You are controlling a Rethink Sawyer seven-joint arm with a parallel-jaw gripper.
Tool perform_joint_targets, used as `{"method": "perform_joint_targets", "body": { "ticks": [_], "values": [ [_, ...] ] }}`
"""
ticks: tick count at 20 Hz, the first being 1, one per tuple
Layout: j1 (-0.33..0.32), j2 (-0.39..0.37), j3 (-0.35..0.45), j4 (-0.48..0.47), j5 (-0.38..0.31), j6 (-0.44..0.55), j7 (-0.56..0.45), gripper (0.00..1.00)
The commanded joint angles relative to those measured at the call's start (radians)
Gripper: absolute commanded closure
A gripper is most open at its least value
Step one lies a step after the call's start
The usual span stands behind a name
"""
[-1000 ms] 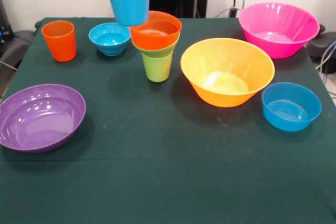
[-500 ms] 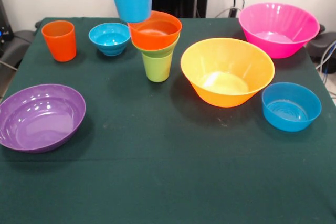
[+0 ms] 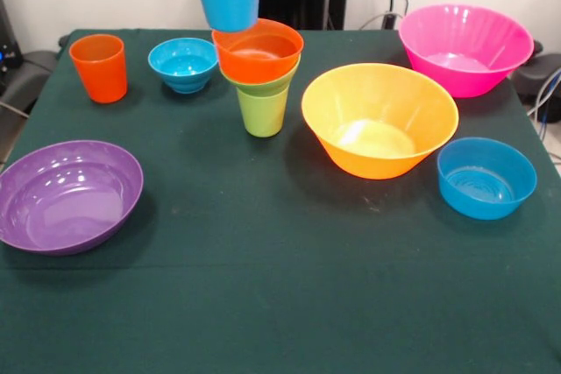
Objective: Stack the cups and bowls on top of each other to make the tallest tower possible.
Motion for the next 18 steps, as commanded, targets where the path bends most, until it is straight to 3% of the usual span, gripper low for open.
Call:
{"method": "perform_joint_targets", "body": {
  "ticks": [1, 18],
  "values": [
    [0.045, 0.056, -0.053, 0.124, 0.006, -0.031, 0.170, 1.00],
    [0.115, 0.121, -0.142, 0.184, -0.007, -0.207, 0.214, 1.00]
  ]
}}
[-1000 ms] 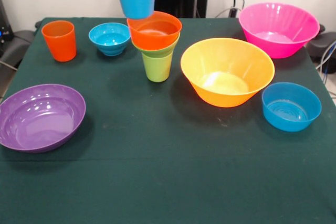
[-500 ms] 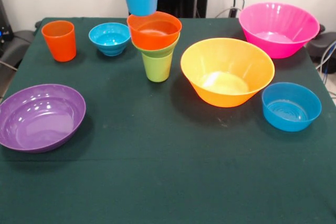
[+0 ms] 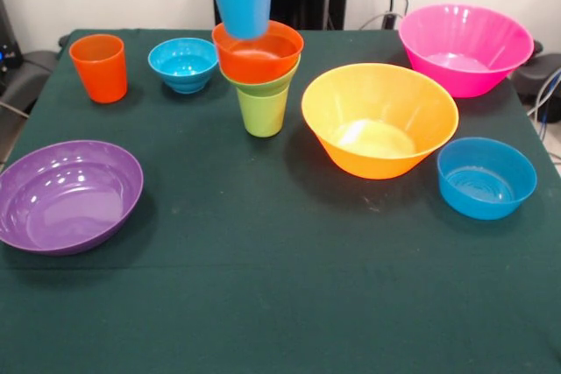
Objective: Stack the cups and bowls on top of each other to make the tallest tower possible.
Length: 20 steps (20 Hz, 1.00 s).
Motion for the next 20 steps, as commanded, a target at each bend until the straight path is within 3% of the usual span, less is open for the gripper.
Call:
{"method": "perform_joint_targets", "body": {
  "ticks": [1, 20],
  "values": [
    [0.045, 0.069, -0.033, 0.077, -0.009, -0.109, 0.203, 1.00],
    [0.085, 0.077, -0.089, 0.095, 0.039, -0.146, 0.182, 1.00]
  ]
}}
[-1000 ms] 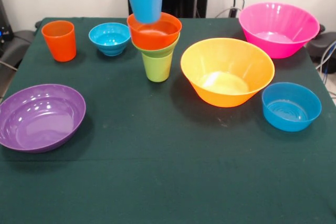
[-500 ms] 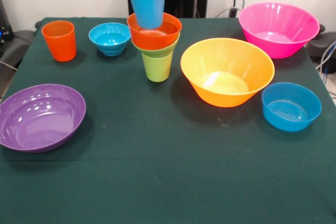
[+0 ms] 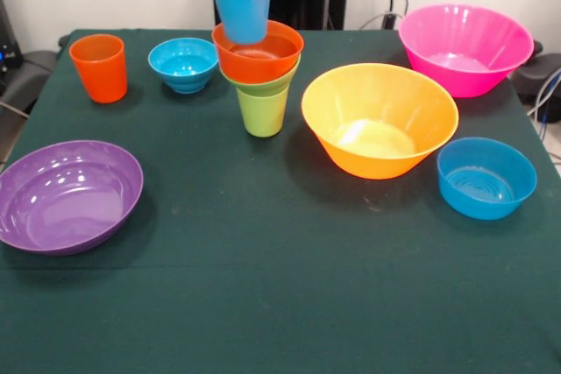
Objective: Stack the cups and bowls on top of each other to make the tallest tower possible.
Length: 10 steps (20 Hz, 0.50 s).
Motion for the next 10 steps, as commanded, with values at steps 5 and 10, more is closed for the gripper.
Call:
{"method": "perform_joint_targets", "body": {
  "ticks": [5, 10],
  "values": [
    [0.040, 0.050, -0.003, 0.067, 0.047, -0.110, 0.186, 1.00],
    [0.040, 0.051, -0.005, 0.078, 0.061, -0.136, 0.180, 1.00]
  ]
}}
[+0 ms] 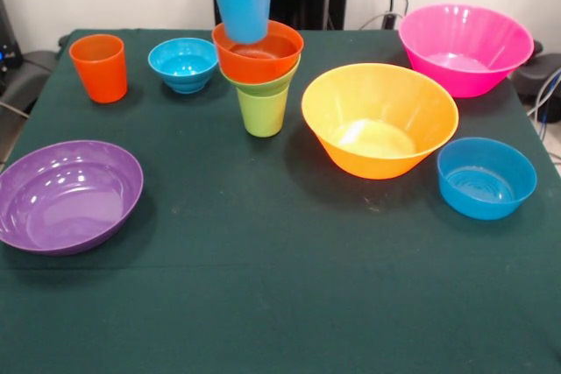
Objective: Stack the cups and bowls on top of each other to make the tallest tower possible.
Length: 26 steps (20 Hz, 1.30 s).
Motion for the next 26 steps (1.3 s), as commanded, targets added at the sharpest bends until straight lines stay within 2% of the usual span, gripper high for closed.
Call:
{"method": "perform_joint_targets", "body": {
  "ticks": [1, 9, 26],
  "values": [
    [0.022, 0.053, 0.020, 0.063, 0.042, -0.109, 0.177, 1.00],
    [0.028, 0.053, 0.010, 0.069, 0.059, -0.133, 0.163, 1.00],
    [0.052, 0.071, -0.029, 0.050, 0.023, -0.214, 0.146, 1.00]
  ]
}}
